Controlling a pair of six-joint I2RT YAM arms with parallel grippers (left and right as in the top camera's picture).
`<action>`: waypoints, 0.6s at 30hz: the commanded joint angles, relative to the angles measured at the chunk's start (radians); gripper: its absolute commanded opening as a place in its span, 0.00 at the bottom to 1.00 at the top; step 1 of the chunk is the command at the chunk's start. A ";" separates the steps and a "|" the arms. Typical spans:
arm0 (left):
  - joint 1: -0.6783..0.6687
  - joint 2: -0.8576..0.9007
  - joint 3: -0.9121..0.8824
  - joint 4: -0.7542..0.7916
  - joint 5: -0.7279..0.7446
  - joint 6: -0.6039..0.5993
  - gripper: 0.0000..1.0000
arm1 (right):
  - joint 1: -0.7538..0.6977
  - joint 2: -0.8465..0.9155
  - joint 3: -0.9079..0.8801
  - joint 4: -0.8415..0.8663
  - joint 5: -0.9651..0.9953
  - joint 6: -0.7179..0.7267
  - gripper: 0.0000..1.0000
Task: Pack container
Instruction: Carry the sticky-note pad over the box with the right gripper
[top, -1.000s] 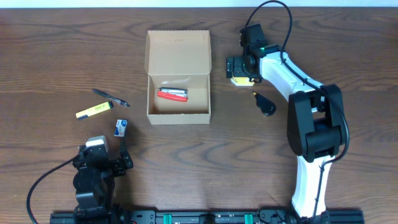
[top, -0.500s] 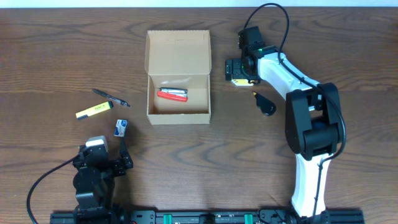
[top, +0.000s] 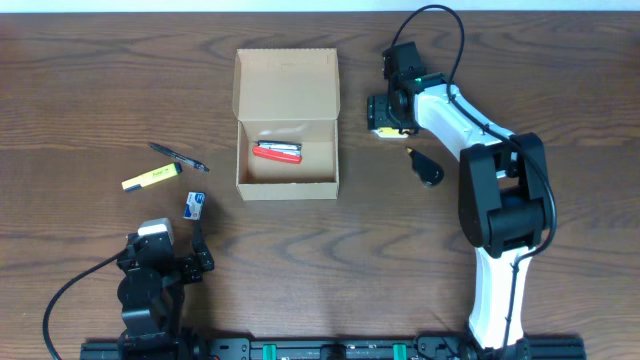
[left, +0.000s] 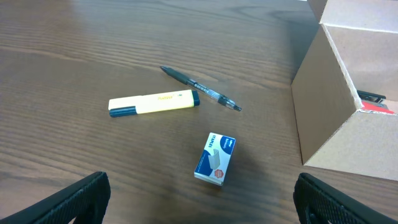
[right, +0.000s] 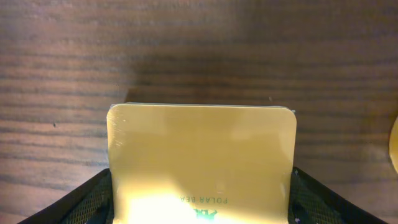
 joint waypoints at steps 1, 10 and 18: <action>-0.004 -0.006 -0.017 0.000 -0.015 0.000 0.95 | 0.007 -0.007 0.035 -0.047 -0.005 0.004 0.42; -0.004 -0.006 -0.017 0.000 -0.015 0.000 0.95 | 0.043 -0.177 0.227 -0.282 -0.005 -0.025 0.08; -0.004 -0.006 -0.017 0.000 -0.015 0.000 0.95 | 0.214 -0.335 0.247 -0.305 -0.009 0.032 0.01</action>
